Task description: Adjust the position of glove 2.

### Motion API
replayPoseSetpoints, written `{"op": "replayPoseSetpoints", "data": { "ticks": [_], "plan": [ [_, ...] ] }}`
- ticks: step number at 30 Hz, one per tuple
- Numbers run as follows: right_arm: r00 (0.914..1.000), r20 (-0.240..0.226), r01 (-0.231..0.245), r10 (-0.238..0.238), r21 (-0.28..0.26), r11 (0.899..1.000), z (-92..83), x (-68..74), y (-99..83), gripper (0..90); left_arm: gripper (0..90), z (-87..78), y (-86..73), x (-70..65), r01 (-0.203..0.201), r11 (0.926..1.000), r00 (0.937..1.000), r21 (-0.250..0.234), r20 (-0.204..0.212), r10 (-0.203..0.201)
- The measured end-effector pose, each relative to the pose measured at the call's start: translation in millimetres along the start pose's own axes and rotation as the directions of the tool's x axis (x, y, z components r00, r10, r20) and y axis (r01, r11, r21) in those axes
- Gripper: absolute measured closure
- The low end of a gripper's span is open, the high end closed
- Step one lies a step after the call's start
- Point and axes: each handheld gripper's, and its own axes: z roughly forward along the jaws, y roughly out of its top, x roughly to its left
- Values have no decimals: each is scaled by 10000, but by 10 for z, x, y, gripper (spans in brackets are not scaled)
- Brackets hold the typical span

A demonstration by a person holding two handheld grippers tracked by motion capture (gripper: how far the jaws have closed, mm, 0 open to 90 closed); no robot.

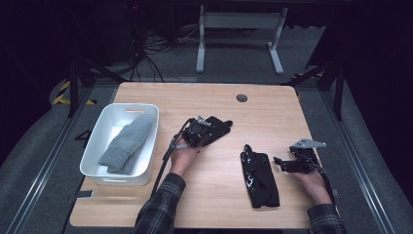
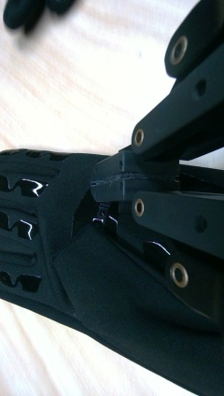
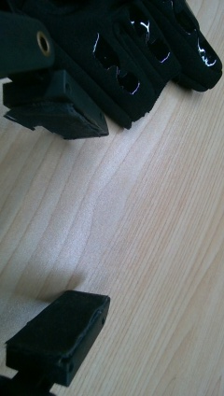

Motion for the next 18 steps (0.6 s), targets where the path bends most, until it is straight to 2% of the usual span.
{"op": "replayPoseSetpoints", "data": {
  "ticks": [5,10,14,18],
  "plan": [
    [10000,-16,2,-2,-5,10000,1,3,0,163,900,16,-7,-226,-216,9998,9990,46,381,214],
    [10000,-35,-1,1,-10,10000,1,2,0,163,900,36,-1,-336,-404,9992,9975,8,576,403],
    [10000,-24,26,-26,0,10000,1,3,0,163,900,-30,33,-338,-488,9988,9970,-67,591,491],
    [10000,-46,15,-15,-4,10000,1,2,0,163,900,-198,79,-219,-492,9986,9986,-190,184,496]
  ]
}}
